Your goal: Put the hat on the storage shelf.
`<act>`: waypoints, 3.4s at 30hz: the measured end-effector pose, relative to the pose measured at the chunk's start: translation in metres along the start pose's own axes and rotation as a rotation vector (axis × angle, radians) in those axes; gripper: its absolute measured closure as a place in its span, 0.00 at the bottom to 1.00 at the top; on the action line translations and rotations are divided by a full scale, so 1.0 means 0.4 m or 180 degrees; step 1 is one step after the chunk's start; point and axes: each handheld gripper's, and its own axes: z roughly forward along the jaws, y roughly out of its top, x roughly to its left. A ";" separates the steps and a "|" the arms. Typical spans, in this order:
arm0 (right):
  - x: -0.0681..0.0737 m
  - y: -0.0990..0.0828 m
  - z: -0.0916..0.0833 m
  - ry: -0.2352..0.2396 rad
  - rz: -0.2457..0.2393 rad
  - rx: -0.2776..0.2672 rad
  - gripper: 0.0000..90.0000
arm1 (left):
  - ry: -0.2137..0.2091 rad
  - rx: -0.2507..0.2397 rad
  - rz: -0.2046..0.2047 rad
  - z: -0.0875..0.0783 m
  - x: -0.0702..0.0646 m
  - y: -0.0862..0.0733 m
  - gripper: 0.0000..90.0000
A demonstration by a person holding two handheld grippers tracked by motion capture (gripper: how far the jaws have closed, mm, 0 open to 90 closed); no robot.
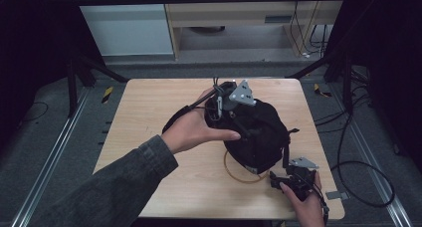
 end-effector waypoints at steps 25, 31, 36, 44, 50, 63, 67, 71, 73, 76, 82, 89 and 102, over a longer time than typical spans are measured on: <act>0.000 0.000 0.000 0.0003 0.0006 0.0002 0.00 | 0.0151 -0.0027 -0.0436 -0.084 0.015 -0.212 0.06; 0.001 0.000 0.000 0.0007 0.0021 0.0002 0.00 | 0.0197 0.0047 -0.0521 -0.077 0.016 -0.292 0.06; 0.000 0.001 -0.001 0.0006 0.0009 0.0002 0.00 | 0.0173 0.0156 -0.0602 -0.045 0.004 -0.370 0.05; 0.001 0.000 0.000 0.0008 0.0022 0.0002 0.00 | 0.0120 0.0285 -0.0730 -0.001 -0.011 -0.479 0.06; 0.001 0.001 0.000 0.0005 0.0013 -0.0001 0.00 | 0.0154 0.0391 -0.0763 0.022 -0.015 -0.540 0.06; 0.001 0.000 -0.001 0.0007 0.0022 0.0002 0.00 | 0.0291 0.0636 -0.1078 0.048 -0.001 -0.706 0.06; 0.000 0.001 0.000 0.0005 0.0012 0.0000 0.00 | 0.0333 0.0667 -0.1143 0.044 0.006 -0.734 0.06; 0.001 0.000 0.000 0.0005 0.0014 -0.0005 0.00 | 0.0397 0.0682 -0.1226 0.034 0.014 -0.771 0.06; 0.001 0.000 -0.001 0.0007 0.0022 0.0002 0.00 | 0.0421 0.0665 -0.1274 0.030 0.015 -0.784 0.06; 0.001 0.000 -0.001 0.0007 0.0023 0.0003 0.00 | 0.0437 0.0661 -0.1324 0.025 0.016 -0.800 0.06; 0.001 0.000 0.000 0.0004 0.0013 -0.0005 0.00 | 0.0470 0.0646 -0.1363 0.015 0.019 -0.820 0.06; 0.001 0.000 0.000 0.0004 0.0013 -0.0005 0.00 | 0.0525 0.0643 -0.1419 0.007 0.019 -0.850 0.06; 0.000 0.000 0.000 0.0002 0.0005 -0.0006 0.00 | 0.0730 0.0553 -0.1475 -0.006 0.031 -0.922 0.04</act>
